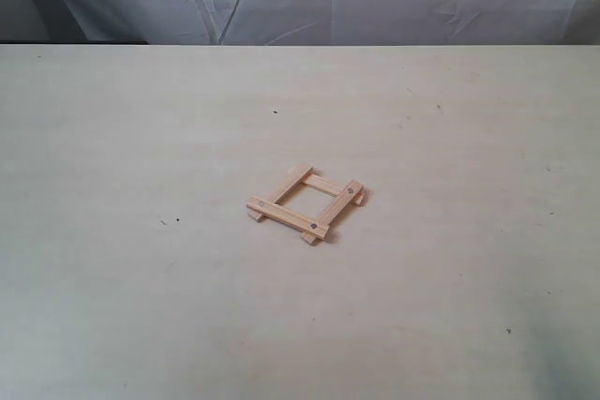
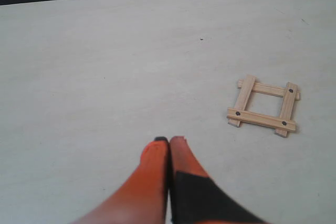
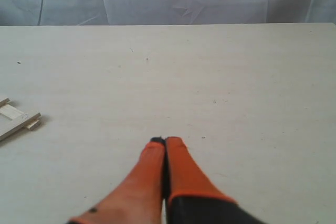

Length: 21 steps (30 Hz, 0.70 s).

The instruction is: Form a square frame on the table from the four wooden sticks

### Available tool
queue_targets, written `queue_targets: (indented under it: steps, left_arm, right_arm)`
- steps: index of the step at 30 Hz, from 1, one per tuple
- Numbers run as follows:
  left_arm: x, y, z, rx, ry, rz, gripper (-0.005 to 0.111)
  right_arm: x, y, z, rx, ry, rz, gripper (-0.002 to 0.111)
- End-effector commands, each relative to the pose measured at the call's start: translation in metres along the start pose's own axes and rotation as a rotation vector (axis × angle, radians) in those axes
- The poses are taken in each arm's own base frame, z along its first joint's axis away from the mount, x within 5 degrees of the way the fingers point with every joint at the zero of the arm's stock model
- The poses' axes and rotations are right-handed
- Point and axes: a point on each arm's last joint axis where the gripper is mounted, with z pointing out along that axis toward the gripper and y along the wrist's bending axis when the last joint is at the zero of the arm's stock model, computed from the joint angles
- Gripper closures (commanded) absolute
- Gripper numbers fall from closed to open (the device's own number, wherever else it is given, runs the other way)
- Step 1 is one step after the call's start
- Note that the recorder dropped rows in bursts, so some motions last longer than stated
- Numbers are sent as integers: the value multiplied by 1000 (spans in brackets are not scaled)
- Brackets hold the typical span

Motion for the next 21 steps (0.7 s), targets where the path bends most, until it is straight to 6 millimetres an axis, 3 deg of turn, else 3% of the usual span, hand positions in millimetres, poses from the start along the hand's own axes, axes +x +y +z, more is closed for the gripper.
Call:
queue_targets:
  steps: [1, 21]
  left_arm:
    - [0, 1, -1, -8, -9, 7, 107]
    - [0, 2, -1, -16, -12, 17, 107]
  right_arm:
    - [-1, 0, 0, 4, -18, -4, 109]
    - [-1, 0, 0, 4, -18, -3, 109]
